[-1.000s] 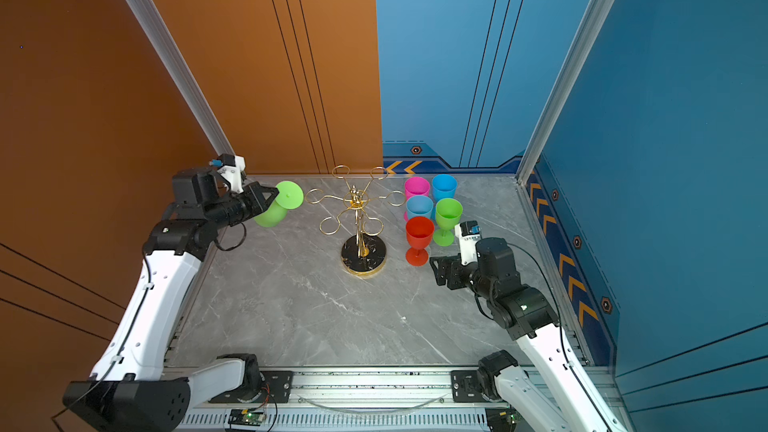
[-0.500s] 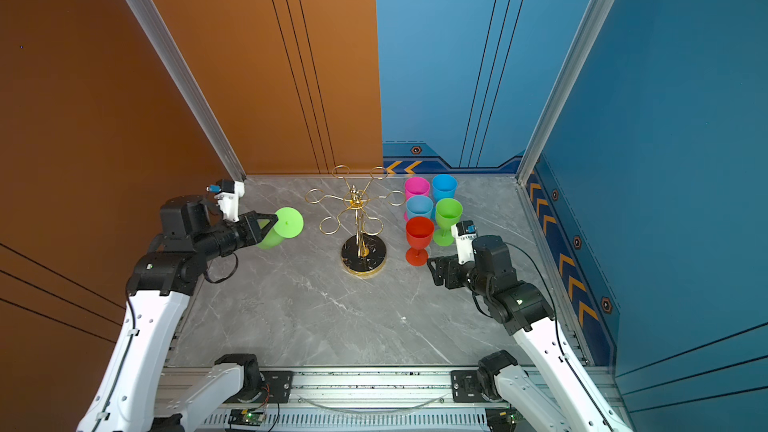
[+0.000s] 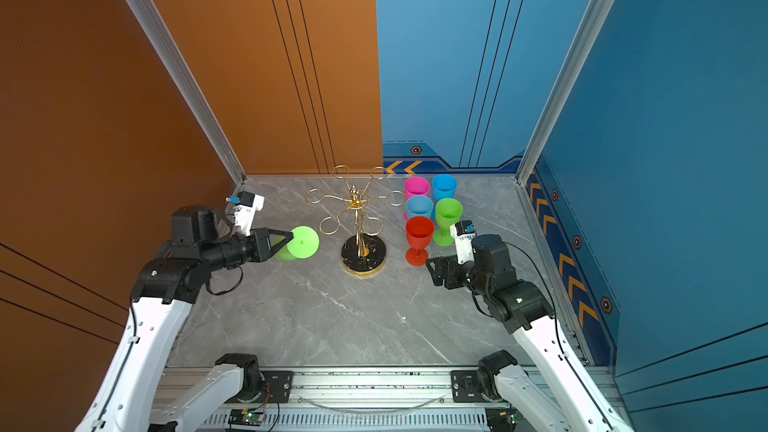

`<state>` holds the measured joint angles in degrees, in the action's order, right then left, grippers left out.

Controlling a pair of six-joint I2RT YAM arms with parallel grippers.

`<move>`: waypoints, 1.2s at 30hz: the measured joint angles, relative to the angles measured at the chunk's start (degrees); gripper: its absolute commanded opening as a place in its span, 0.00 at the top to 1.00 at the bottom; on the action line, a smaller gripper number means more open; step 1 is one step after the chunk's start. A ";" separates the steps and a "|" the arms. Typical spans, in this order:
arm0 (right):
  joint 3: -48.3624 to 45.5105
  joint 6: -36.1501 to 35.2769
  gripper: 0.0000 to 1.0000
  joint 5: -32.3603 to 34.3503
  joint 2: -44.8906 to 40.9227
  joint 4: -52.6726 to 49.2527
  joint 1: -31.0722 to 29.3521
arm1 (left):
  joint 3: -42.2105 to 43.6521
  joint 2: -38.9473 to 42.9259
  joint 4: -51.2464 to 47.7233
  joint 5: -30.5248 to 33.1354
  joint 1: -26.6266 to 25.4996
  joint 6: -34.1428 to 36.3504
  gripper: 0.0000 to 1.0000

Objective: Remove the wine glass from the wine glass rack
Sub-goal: 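Carry the green glass toward the robot past the rack base with the left gripper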

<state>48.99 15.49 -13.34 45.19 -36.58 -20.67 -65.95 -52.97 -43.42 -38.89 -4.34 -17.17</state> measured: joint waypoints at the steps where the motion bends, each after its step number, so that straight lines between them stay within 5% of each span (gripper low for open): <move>1: 0.07 0.00 0.14 0.00 0.00 -0.04 0.00 | 0.09 0.17 -0.81 -0.44 -0.83 0.57 1.00; 25: 0.42 1.31 0.14 -0.20 1.62 -0.55 -1.36 | 0.09 -0.04 -5.73 3.21 -32.54 8.02 1.00; 36: 0.44 1.29 0.14 -0.20 3.56 -1.27 -3.08 | 0.04 -5.49 -5.70 14.99 -47.84 12.81 1.00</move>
<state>49.43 16.78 -13.54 48.75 -37.85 -23.75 -65.91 -58.46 -49.12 -23.90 -52.18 -4.36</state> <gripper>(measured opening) 0.859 0.051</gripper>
